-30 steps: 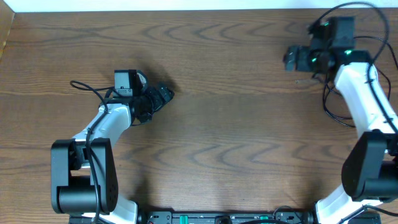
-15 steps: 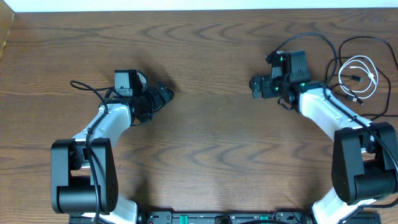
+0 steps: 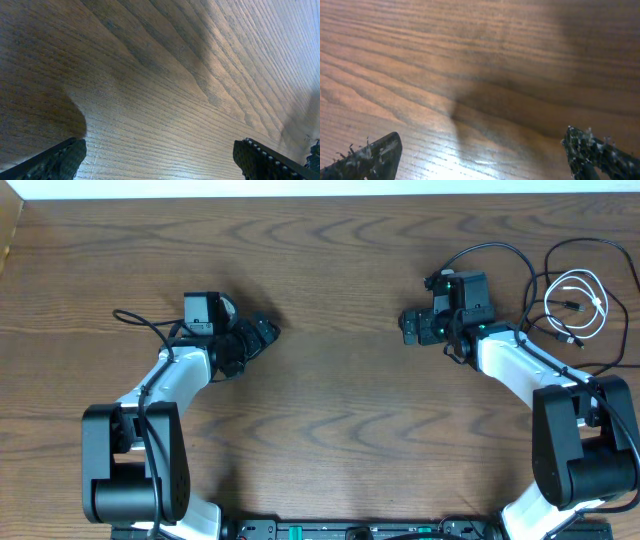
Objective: Untangle cables
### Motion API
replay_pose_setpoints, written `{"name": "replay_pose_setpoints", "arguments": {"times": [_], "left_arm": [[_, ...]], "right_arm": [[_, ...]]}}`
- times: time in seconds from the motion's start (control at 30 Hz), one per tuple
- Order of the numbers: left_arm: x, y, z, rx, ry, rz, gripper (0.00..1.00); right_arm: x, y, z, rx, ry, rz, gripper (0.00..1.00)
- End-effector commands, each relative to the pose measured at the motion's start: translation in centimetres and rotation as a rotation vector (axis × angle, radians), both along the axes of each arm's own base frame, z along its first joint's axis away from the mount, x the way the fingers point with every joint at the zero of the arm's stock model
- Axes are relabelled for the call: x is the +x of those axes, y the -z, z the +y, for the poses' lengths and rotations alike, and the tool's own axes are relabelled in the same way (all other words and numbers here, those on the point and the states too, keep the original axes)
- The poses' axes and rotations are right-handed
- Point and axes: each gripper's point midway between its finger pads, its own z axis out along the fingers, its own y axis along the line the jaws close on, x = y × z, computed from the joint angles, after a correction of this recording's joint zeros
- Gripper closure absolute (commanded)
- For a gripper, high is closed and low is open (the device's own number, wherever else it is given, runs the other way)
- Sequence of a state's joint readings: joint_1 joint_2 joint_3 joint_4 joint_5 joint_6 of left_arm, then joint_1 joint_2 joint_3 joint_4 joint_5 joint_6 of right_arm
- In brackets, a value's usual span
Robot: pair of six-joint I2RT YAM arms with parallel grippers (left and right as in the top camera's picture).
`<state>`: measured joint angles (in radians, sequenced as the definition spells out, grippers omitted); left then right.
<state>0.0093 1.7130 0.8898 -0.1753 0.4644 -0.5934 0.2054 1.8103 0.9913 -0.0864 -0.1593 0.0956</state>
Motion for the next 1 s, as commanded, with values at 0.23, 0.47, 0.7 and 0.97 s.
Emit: {"name": "replay_pose_setpoints", "arguments": {"times": [0.23,0.47,0.7,0.97], "left_arm": [[0.06,0.27,0.17,0.021,0.012,-0.003,0.01],[0.06,0.27,0.17,0.021,0.012,-0.003,0.02],[0.06,0.27,0.16,0.020,0.012,-0.003,0.02],[0.06,0.27,0.17,0.021,0.012,-0.003,0.02]], "right_arm": [[0.50,0.04,0.03,-0.007,0.011,-0.025,0.01],[0.27,0.22,0.00,-0.009,0.009,-0.014,0.01],[0.19,0.29,-0.02,-0.010,0.009,-0.009,0.01],[0.19,0.29,-0.02,-0.010,0.009,-0.009,0.01]]}}
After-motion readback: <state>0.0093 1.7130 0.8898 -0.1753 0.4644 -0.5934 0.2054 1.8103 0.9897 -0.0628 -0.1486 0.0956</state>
